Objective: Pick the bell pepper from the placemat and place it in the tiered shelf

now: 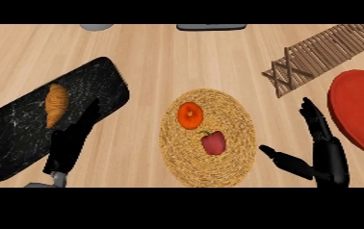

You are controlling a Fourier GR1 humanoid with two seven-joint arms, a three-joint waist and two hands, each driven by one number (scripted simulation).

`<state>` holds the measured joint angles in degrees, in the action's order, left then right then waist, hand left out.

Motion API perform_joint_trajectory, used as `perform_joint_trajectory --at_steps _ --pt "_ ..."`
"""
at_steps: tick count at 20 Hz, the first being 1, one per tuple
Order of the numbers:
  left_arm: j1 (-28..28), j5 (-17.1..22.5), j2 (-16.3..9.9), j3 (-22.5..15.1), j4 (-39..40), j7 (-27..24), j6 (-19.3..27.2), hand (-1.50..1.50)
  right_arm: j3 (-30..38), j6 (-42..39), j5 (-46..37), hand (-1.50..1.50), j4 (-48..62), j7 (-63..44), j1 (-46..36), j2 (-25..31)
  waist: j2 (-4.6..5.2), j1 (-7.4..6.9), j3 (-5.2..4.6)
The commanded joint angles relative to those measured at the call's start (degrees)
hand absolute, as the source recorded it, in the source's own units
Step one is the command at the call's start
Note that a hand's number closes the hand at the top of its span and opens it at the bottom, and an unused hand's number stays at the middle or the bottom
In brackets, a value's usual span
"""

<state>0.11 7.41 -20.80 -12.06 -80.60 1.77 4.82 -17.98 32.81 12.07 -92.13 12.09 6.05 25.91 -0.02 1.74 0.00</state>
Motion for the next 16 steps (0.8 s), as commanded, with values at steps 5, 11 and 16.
perform_joint_trajectory --at_steps 5,11,16 --pt "-3.67 -1.9 2.63 -0.65 2.33 2.44 0.44 0.0 -10.94 -1.31 -10.11 -1.5 -16.55 -16.73 3.23 7.47 -0.07 -1.15 -0.16" --pt "-2.48 -1.93 2.58 -1.25 2.66 1.17 -0.36 0.0 -14.26 -2.84 -26.7 -1.5 -13.98 -36.02 -0.07 21.67 0.03 -1.78 -0.77" --pt "-2.18 -2.22 1.69 -1.41 1.54 0.38 -1.35 0.0 -15.94 -7.69 -38.0 -1.5 -14.6 -56.29 -6.41 24.82 -0.04 -3.33 -0.77"
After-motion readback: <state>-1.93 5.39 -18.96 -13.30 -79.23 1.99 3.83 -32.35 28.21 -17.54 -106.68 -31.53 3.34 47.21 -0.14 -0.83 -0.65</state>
